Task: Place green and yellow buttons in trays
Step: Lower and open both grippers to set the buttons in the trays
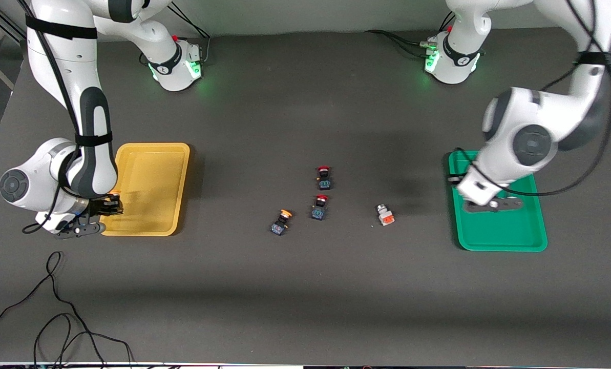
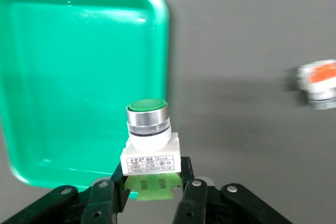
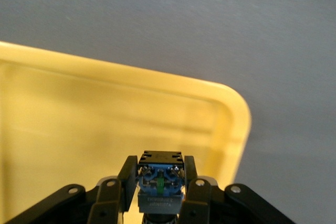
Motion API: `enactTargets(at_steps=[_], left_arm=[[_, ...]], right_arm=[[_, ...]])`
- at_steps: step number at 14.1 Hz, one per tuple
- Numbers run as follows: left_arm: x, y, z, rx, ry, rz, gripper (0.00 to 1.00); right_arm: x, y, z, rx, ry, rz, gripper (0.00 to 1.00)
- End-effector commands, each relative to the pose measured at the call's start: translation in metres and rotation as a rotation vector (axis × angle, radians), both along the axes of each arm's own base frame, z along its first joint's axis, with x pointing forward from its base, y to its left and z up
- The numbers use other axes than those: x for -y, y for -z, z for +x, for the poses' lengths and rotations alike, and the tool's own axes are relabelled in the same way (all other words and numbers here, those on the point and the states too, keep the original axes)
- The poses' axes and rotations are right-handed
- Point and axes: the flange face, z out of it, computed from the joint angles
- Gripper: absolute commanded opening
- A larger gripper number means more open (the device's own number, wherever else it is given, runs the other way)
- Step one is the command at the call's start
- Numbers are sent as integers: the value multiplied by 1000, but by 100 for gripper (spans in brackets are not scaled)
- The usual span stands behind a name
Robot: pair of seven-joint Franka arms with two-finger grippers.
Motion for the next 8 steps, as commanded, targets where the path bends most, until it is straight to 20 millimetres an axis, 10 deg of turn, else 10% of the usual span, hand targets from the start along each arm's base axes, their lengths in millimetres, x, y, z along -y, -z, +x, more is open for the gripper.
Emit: enactTargets(at_steps=[1,2,3,8], left_arm=[[-41,15,-11,-10,58,-12,0],[-51,29,-19,-5,64,4,0],[-69,47,-27,35,83,19,0],[-183,122,-45,152,186,-55,0]], right_arm=[[-5,8,4,7,11,31,33],[-5,8,4,6,20,34,76],[-6,9,4,-2,34,38,96],[-5,-52,24,-25,59,78,100]])
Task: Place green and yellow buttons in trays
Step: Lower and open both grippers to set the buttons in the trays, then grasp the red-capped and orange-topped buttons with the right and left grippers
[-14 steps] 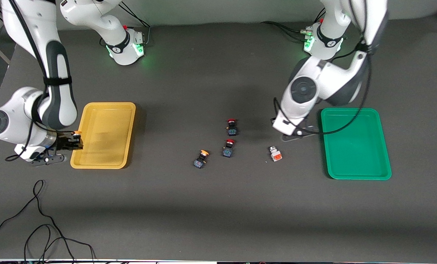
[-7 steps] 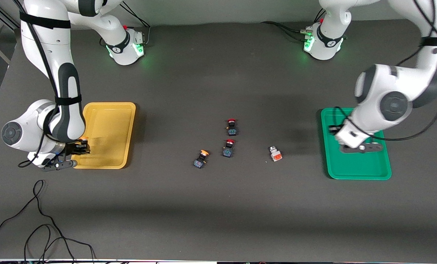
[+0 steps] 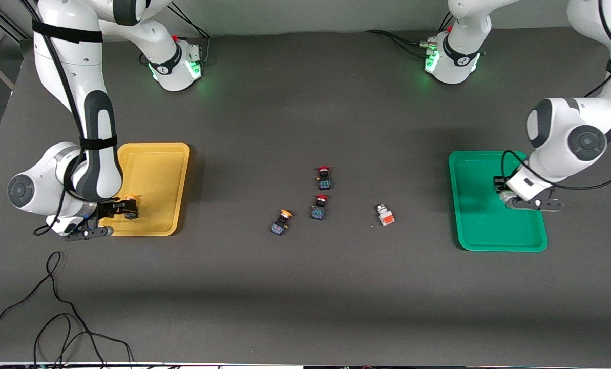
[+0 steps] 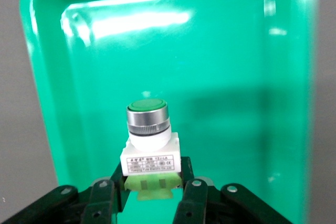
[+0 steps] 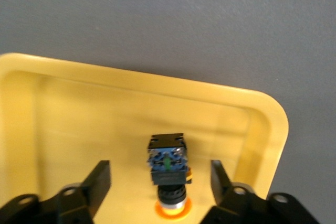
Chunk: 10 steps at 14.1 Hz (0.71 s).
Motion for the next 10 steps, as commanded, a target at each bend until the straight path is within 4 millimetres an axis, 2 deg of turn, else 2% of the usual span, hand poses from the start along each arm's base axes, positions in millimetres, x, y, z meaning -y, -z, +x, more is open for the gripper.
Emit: enactTargets(at_steps=[1,2,4,5,6,7,8,10], left_arm=[[-34,29,-6,28,36,-31,0],[-37,39,-7,29,30,-41,0],[-40,47,-8,28,18,-50,0],[-40,46,-7,29,18,-50,0],[-39,46,-6,31,21,-50,5],[-39,47,-6,30,27,-50,74],[-40,47,-6,29,31,-49,100],[-40,36,-4,34,52,-38,100]], right_arm=[[4,-66,22,-4,3,9,100],[5,-93,30,-17,1,-3,100],[-16,-142,46,-45,-13,-13,100],[-29,-162,53,-52,-6,-23,100],[-54,-176,57,-55,-5,-25,100],[-82,-181,59,-50,2,-36,100],[-116,-182,59,-48,27,-47,100],[-190,-184,57,-30,77,-57,100]])
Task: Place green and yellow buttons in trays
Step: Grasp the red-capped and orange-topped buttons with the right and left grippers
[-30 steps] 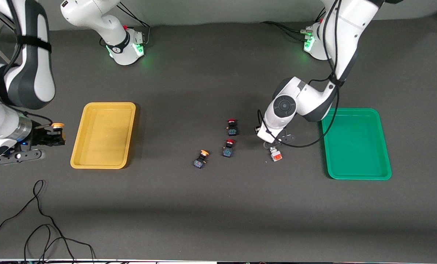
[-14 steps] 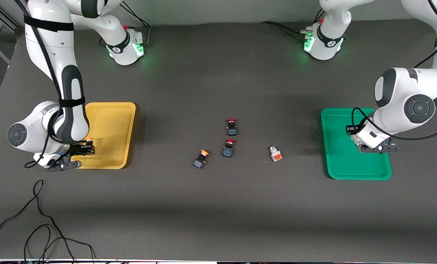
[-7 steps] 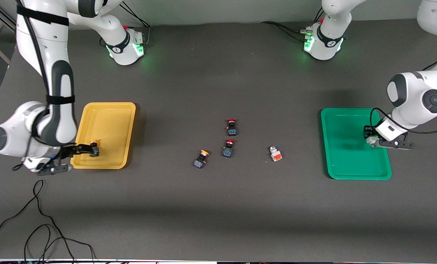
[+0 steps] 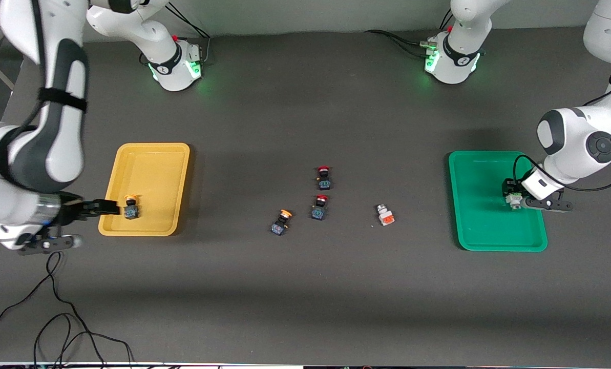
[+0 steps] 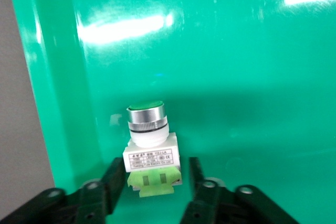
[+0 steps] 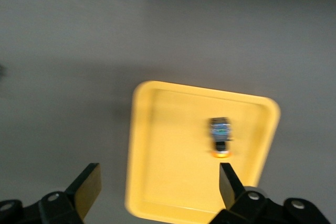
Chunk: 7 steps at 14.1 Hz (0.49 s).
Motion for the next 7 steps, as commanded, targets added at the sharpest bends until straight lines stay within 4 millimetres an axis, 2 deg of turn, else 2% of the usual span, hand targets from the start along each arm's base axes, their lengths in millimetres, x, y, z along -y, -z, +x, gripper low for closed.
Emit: enactTargets(at_steps=[1,2,3,5,7], left_arm=[[5,-25,5,11,36,33,100],[14,-38,7,-12,37,42,100],[33,-49,11,-43,21,52,100],[93,-63,16,-82,-58,79,100],[149,-61,18,-68,-111,81,100]], right_arm=[[-104,3,-4,16,73,-25,100],[-139,5,-7,32,99,1,100],[-175,15,-9,40,119,7,100],[-238,35,-13,59,177,12,100],[-295,80,-21,76,248,10,100]])
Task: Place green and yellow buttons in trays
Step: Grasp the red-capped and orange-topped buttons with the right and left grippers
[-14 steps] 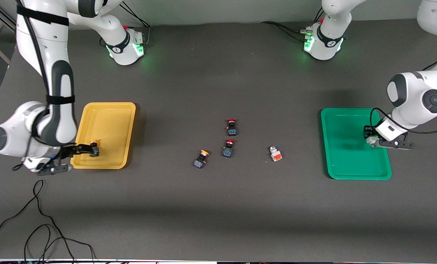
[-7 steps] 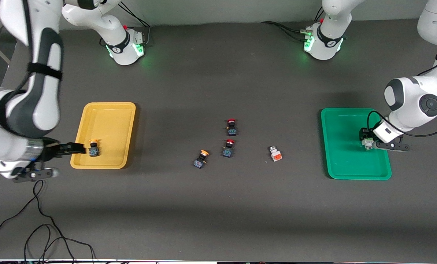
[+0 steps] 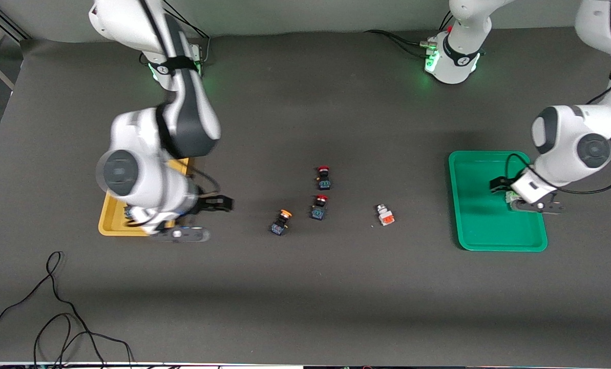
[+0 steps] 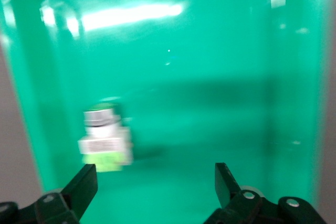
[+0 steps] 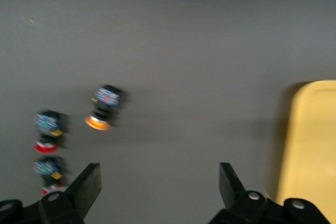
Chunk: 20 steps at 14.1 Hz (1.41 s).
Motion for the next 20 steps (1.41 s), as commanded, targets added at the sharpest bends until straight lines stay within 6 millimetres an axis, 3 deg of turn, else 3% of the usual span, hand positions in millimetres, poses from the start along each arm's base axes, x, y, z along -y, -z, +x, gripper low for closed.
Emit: enactTargets(at_steps=[1,3,7,10,12,13,15,19,20], left_arm=[[78,-5,3,12,-87,19,100],[130,-2,10,20,-171,0,100],[228,12,26,5,-318,-90,100],[288,25,47,13,-402,-125,100],[317,41,54,26,-440,-157,100],[324,52,53,33,-445,-168,100],[317,68,56,50,-453,-176,100],[314,77,53,59,-437,-152,99],[313,77,53,58,-438,-150,91]], right_arm=[[-59,58,-1,29,95,3,100],[-82,95,-5,57,109,-1,100],[-98,160,-6,105,252,-25,100],[-100,185,-2,105,359,-49,100],[-99,195,-1,96,400,-46,100],[-99,197,-1,99,412,-38,100],[-100,206,-2,104,419,-40,97],[-105,210,-5,102,412,-34,57],[-106,209,-5,103,409,-32,48]])
